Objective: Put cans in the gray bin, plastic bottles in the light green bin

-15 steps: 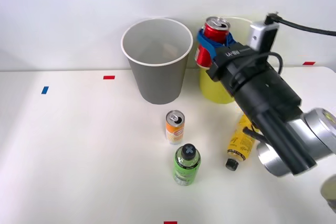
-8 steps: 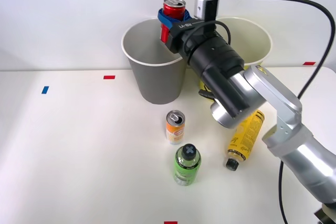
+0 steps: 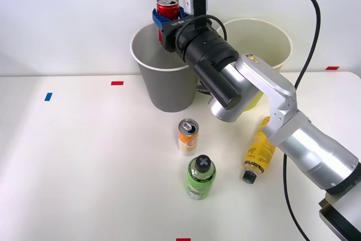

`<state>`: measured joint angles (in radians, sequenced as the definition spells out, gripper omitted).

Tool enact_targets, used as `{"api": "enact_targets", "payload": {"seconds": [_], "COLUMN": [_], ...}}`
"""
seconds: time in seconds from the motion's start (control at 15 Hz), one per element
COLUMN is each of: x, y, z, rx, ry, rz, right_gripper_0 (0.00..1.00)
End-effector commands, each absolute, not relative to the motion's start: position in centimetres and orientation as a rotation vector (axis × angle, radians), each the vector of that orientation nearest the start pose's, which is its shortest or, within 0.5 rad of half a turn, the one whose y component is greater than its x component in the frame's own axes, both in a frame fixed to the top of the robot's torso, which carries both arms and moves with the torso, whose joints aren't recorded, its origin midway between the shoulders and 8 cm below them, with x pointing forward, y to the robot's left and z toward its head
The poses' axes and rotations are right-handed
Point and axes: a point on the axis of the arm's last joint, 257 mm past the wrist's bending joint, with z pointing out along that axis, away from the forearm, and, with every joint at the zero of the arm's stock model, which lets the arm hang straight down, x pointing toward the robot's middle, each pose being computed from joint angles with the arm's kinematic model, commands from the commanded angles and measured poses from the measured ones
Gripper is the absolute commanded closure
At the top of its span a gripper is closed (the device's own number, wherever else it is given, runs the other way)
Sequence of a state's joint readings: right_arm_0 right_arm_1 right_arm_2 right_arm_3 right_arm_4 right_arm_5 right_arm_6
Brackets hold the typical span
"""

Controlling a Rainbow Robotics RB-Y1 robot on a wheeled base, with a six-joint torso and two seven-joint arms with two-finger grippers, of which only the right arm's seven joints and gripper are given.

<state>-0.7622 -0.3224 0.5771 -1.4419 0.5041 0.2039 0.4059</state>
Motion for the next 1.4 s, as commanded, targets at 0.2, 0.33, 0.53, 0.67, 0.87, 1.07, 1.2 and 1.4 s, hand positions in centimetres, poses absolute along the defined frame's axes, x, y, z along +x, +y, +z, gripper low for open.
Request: {"api": "enact_targets", "payload": {"seconds": [0.2,0.33,0.53,0.67,0.87,1.07,1.2,1.4], "x": [60.3,59.5,57.5,55.0,52.3,49.1,46.5,43.1], "y": [4.4,4.5,3.1,0.7,-3.2,-8.1,-11.3,-15.3], "z": [0.6,1.1,1.5,1.4,1.4,0.2,-0.6,-2.5], "rx": [-0.482,-0.528,-0.519,-0.483,-0.426,-0.343,-0.313,-0.3], "ry": [1.278,1.242,1.215,1.199,1.186,1.201,1.2,1.189], "rz": [0.517,0.553,0.595,0.621,0.624,0.608,0.594,0.599], "right_gripper_0": [0.0,0.0,0.0,0.0,0.0,0.0,0.0,0.0]}}
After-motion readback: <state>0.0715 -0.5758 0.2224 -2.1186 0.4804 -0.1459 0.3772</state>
